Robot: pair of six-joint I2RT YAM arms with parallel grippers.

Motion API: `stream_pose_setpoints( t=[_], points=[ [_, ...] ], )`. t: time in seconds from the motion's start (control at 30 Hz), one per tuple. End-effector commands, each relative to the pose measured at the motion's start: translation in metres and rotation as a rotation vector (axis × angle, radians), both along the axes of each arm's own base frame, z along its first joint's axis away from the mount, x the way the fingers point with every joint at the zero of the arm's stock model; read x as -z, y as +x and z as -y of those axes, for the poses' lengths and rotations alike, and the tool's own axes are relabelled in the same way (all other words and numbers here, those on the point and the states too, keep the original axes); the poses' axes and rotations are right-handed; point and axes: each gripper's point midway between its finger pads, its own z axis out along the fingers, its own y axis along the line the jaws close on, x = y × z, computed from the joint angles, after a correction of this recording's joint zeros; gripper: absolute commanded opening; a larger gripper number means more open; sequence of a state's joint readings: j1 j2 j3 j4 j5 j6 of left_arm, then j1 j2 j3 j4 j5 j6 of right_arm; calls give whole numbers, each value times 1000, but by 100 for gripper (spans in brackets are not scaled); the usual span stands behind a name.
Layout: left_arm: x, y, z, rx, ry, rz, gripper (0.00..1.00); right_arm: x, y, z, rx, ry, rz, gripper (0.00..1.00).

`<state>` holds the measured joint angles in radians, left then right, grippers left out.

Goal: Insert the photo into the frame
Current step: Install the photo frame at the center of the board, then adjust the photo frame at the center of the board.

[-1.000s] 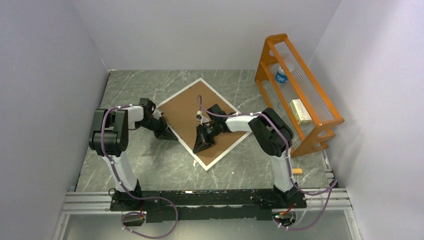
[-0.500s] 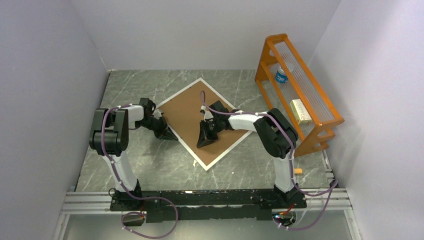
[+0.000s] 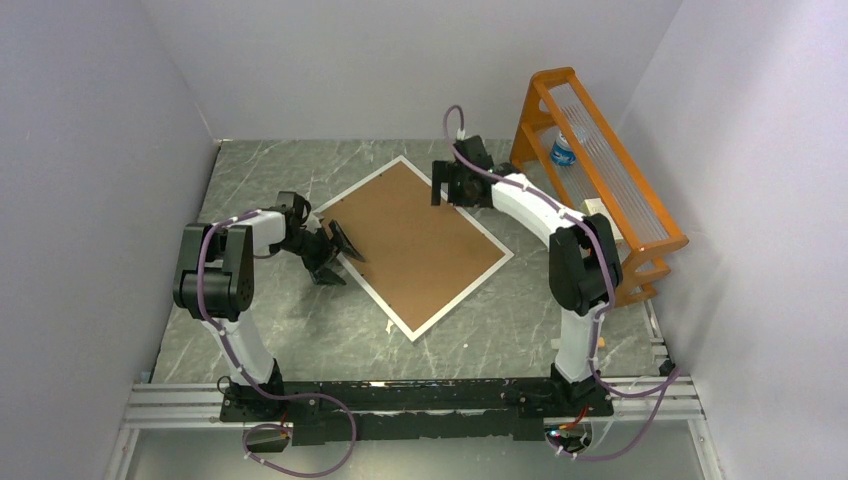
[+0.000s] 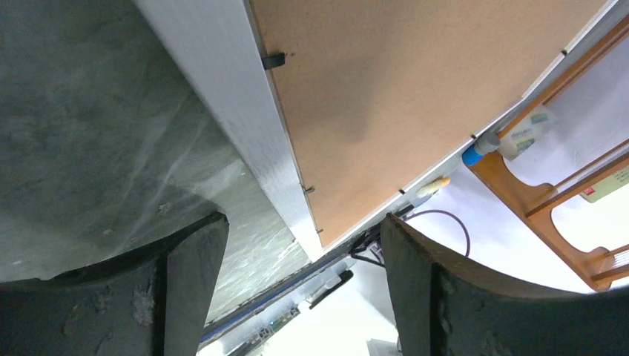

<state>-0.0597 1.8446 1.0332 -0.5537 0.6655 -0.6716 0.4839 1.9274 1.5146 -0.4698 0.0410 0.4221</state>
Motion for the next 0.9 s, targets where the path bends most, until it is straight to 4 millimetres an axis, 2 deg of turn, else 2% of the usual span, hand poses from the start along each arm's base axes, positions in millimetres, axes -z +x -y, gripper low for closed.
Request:
stream_pose_setpoints(
  t=[0.0, 0.1, 0.2, 0.47, 0.63, 0.77, 0.87],
  points=[
    [17, 19, -21, -84, 142, 78, 84, 2, 40, 46, 105, -149, 31, 99],
    [20, 24, -26, -136, 171, 81, 87, 22, 50, 47, 65, -121, -27, 99],
    [21, 31, -31, -160, 203, 90, 88, 42, 48, 44, 33, -62, -104, 99],
    [22, 45, -29, -177, 185, 105, 85, 62, 31, 42, 29, -7, -168, 99],
    [15, 68, -24, -160, 110, 136, 83, 70, 0, 32, 5, 78, -255, 94],
    [7, 97, -21, -152, 55, 167, 78, 62, -34, 18, -27, 183, -306, 91],
    [7, 118, -22, -120, 57, 195, 78, 53, -61, 6, -51, 269, -323, 89]
  ],
)
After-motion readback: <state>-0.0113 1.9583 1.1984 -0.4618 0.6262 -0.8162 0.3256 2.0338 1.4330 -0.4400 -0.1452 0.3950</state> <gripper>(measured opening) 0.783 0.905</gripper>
